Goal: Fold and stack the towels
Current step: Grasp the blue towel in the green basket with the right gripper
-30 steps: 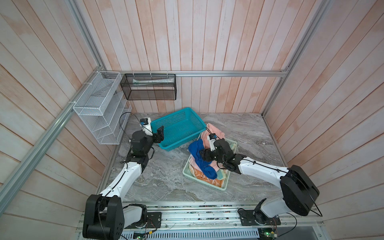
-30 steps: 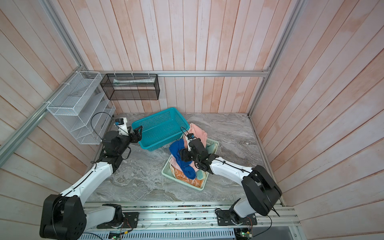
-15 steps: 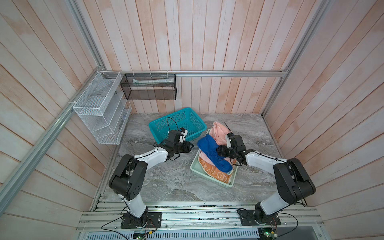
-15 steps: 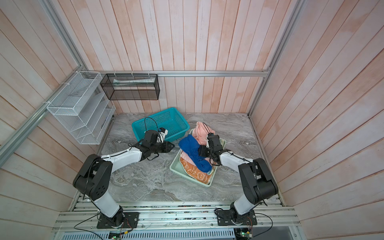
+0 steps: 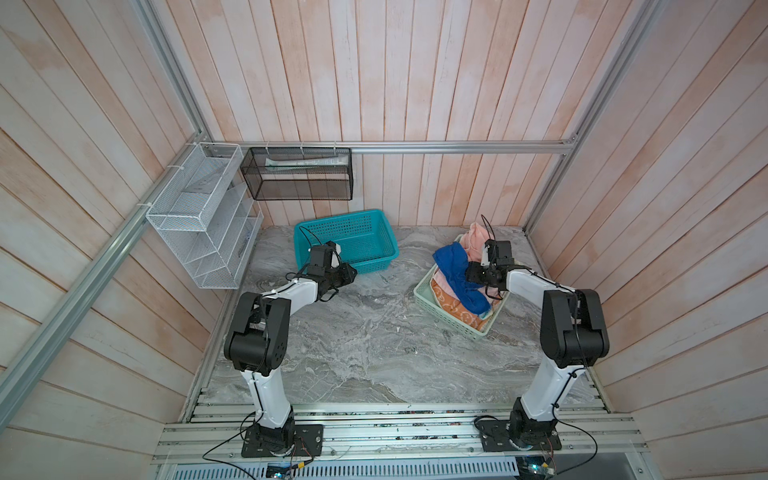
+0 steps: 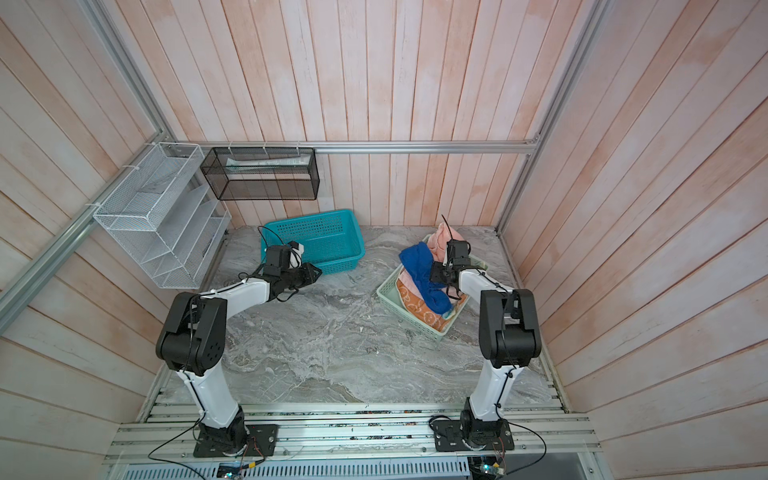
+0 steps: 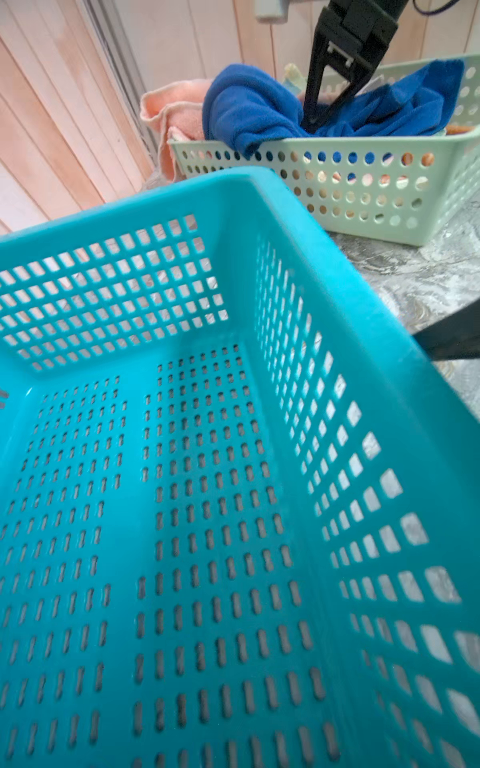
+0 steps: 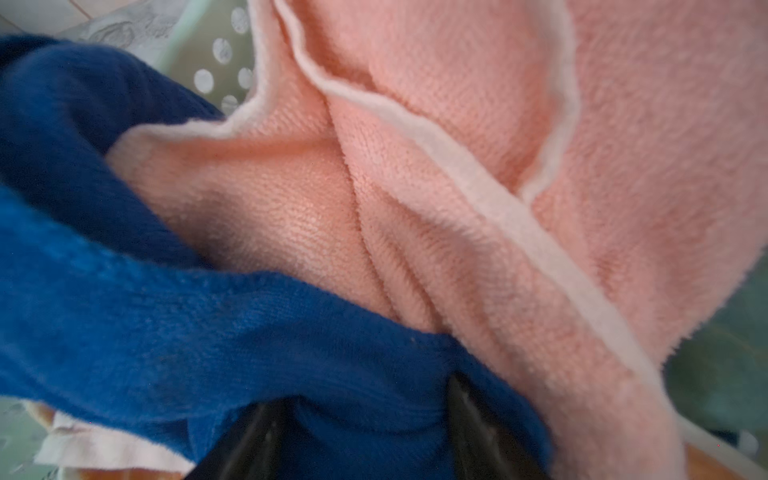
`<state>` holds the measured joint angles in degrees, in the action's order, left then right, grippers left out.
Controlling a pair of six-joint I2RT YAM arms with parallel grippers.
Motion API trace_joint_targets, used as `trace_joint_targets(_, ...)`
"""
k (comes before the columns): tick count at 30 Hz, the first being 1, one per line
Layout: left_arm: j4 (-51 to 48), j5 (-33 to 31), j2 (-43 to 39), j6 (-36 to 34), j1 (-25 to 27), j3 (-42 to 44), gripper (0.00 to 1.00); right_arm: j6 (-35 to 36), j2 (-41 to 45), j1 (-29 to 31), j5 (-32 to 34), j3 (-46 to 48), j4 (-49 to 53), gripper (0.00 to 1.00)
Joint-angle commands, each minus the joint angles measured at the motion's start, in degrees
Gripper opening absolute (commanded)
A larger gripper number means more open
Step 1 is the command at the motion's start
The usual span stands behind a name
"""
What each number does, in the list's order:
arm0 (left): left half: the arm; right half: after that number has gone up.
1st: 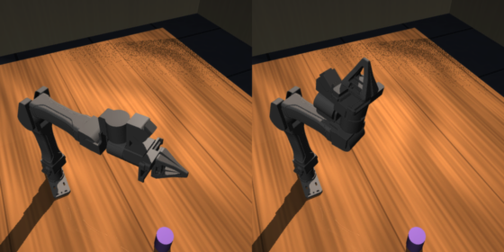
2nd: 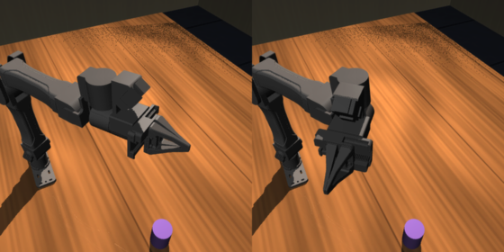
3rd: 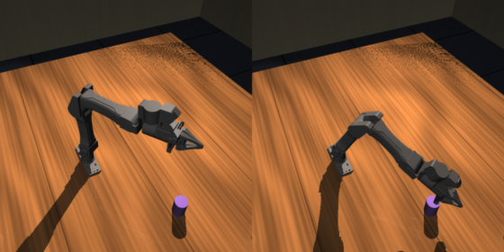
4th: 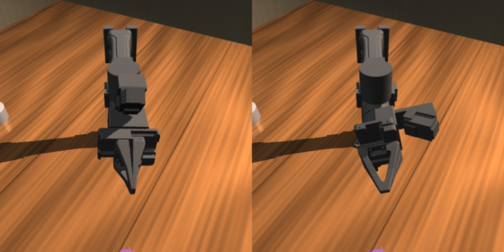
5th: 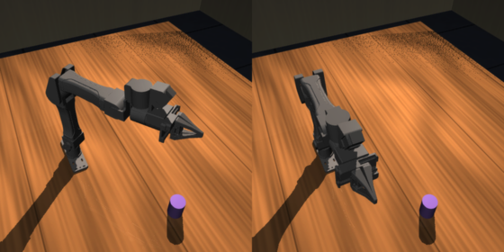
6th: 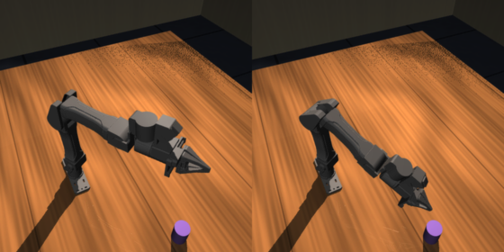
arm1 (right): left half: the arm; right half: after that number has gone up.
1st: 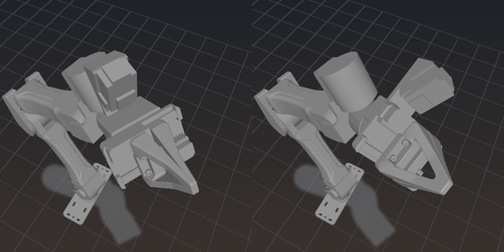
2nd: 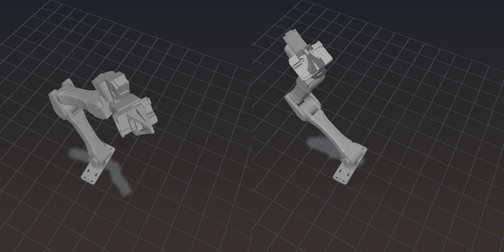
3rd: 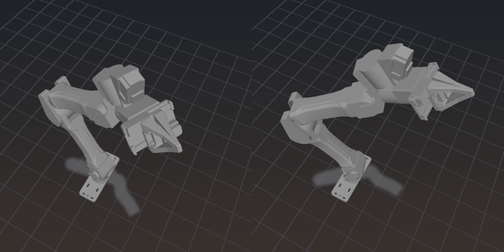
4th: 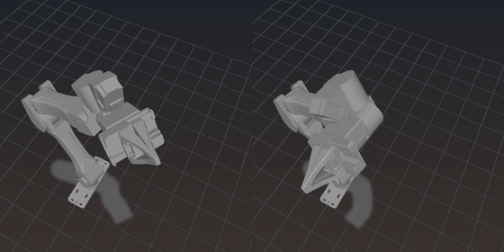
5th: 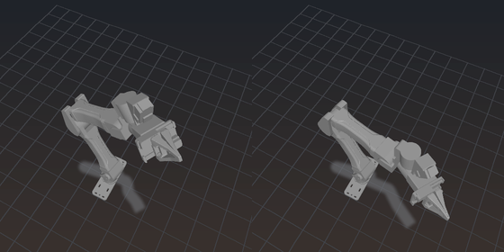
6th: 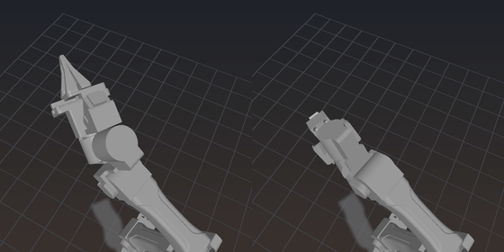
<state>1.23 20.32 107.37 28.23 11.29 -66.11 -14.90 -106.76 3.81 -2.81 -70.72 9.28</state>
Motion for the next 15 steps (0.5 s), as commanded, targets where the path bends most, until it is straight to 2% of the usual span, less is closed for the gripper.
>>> trace_joint_targets(1,0.86,-2.31,0.44,0.43,-0.24,-1.34,0.28,1.55,-0.16,-1.09,0.8,-4.72,7.12,0.69)
trace_joint_targets(5,-1.11,-1.9,-1.34,-1.09,-0.11,-1.86,0.33,1.68,2.17,-1.43,-3.95,-9.94,14.07,0.73)
trace_joint_targets(11,0.75,-3.46,-7.75,-0.59,1.97,1.87,0.36,1.44,7.61,-1.31,-4.95,-5.84,11.34,0.75)
trace_joint_targets(15,0.83,-3.72,-9.97,-0.39,4.32,2.91,0.39,2.36,4.76,-1.35,-6.06,-6.03,9.49,0.85)
